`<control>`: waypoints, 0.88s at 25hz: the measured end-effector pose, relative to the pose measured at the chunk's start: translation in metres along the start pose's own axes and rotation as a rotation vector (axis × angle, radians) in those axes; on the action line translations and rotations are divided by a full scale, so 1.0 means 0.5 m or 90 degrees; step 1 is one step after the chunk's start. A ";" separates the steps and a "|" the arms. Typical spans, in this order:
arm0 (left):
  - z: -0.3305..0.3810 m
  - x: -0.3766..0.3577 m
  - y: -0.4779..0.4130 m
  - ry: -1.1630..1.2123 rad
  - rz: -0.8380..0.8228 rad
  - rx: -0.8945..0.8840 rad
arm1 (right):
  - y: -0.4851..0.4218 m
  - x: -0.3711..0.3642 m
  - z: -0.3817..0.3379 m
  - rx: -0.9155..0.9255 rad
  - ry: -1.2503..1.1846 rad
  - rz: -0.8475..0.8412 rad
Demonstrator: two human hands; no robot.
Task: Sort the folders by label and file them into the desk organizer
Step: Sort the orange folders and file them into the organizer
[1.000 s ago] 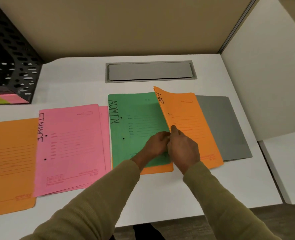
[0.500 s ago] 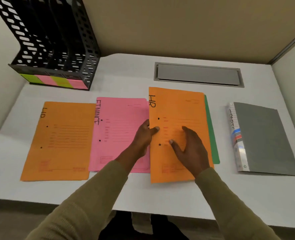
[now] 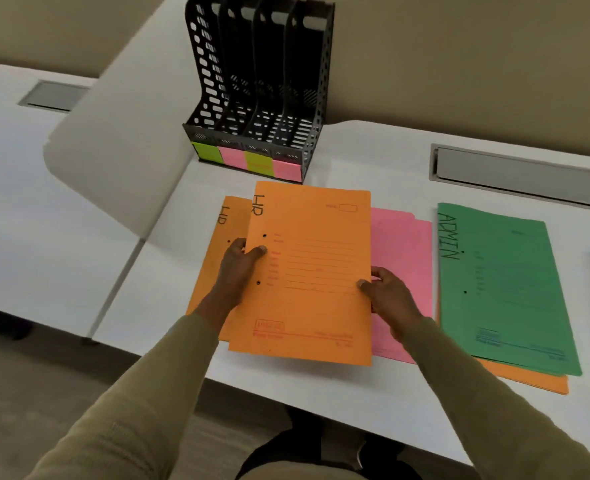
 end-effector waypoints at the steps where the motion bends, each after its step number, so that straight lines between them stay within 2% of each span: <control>1: 0.000 0.048 -0.012 -0.009 0.023 -0.004 | -0.005 -0.044 -0.007 0.000 0.007 -0.018; 5: -0.011 0.190 -0.063 -0.045 0.077 -0.006 | -0.018 -0.182 -0.031 0.020 0.099 -0.100; 7: -0.025 0.212 -0.095 -0.079 0.063 0.007 | -0.022 -0.217 -0.036 0.027 0.155 -0.125; 11: -0.072 0.222 -0.148 -0.284 0.088 0.055 | -0.015 -0.240 -0.039 0.056 0.308 -0.159; 15: -0.098 0.213 -0.142 -0.375 0.122 0.054 | 0.004 -0.237 -0.018 0.035 0.332 -0.191; 22: -0.105 0.191 -0.083 -0.416 0.121 0.055 | 0.029 -0.227 -0.011 0.042 0.337 -0.234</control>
Point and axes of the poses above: each hand's wrist, its own y-axis away from the middle knuckle, its own x-axis out of the back of the hand, z = x × y, the point moved 8 cm from there along -y, towards the middle knuckle, and after that the axes turned 9 degrees about x, right-handed, at the moved point
